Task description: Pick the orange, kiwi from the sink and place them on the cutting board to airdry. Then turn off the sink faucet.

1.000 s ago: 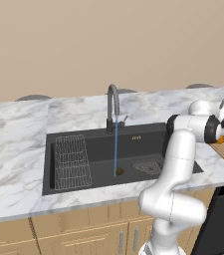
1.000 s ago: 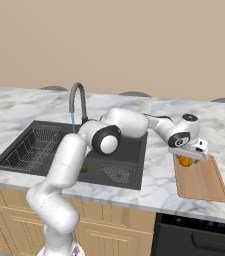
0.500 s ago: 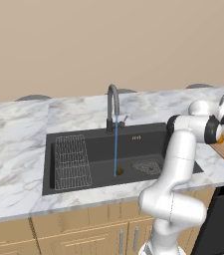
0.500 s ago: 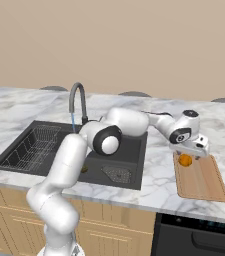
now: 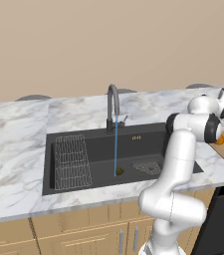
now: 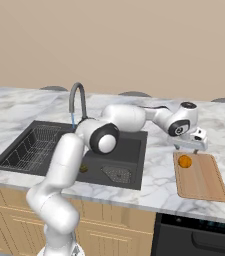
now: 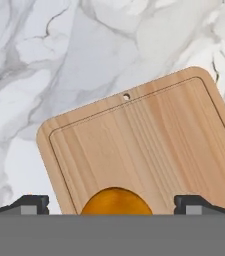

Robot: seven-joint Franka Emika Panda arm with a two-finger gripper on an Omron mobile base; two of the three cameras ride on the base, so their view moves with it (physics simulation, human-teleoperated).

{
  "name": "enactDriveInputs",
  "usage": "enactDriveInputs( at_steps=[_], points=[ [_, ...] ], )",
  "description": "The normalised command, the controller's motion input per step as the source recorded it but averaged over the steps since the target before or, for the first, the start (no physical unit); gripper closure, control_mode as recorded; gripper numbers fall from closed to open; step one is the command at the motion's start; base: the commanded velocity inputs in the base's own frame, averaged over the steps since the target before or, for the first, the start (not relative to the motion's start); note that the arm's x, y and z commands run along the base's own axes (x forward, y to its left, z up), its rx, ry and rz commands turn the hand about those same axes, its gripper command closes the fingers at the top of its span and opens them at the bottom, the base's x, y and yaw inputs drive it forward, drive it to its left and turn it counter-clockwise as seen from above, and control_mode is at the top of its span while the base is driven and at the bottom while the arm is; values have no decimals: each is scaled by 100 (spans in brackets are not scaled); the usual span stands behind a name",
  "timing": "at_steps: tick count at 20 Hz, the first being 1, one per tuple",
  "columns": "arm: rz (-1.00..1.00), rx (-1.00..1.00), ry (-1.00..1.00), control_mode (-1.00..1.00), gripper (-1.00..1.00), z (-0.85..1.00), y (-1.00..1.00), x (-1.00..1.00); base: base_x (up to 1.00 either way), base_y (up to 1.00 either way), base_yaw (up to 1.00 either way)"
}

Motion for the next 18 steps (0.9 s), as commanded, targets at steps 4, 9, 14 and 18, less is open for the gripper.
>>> enactDriveInputs(
  at_steps=[4, 9, 14, 18],
  points=[
    [0, -3, 0, -100, -100, 11, 44, 0, 0, 0, 0],
    [0, -3, 0, -100, -100, 8, 48, -1, 0, 0, 0],
    [0, -2, -1, -100, -100, 0, 53, -5, 0, 0, 0],
    [-2, -1, 0, -100, -100, 0, 51, -14, 0, 0, 0]
  ],
)
